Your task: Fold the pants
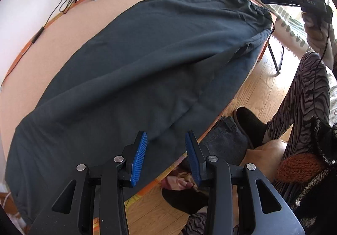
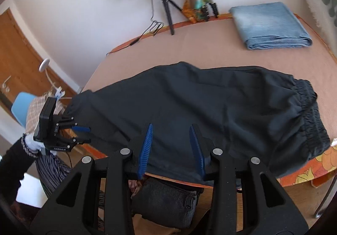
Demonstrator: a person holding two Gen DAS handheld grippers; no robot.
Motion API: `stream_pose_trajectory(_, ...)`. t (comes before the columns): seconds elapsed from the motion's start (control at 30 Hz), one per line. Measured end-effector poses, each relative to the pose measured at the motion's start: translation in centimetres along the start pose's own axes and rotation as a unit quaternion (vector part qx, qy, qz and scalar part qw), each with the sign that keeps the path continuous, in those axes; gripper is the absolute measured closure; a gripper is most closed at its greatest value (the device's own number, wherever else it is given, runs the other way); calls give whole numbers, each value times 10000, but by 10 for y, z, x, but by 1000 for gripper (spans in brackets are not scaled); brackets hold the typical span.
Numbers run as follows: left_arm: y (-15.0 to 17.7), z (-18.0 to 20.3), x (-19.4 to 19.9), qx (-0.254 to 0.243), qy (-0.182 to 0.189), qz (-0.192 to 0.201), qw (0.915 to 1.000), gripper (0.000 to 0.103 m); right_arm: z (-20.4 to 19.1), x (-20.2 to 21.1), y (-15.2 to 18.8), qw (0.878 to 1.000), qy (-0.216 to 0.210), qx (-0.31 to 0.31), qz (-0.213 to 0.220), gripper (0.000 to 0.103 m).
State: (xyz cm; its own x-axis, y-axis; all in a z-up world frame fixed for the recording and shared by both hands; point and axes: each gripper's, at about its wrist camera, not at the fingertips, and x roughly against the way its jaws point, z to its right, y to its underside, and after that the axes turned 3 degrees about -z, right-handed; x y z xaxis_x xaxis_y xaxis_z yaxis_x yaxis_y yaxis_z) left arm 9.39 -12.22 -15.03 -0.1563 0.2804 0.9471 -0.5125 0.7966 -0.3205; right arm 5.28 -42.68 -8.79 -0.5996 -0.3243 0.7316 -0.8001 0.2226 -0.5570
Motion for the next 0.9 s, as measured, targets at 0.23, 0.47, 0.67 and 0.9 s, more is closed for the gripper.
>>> stream_pose_trajectory(0.23,30,-24,2,218,-571,-129,9980,67,-54,-62,0,9875,-190,1234,-966,64)
stream_pose_trajectory(0.47,40,-35,-6,116,-885,-177,9958,67,-79,-105,9,9679,-80,1937,-1600,64)
stream_pose_trajectory(0.67,46,-40,-4,-73,-764,35,9970,101,-88,-125,14,9537,284,2398,-1790,64)
stream_pose_trajectory(0.9,61,-43,15,85,-837,256,9961,103,-103,-141,25,9337,462,2976,-1938,90)
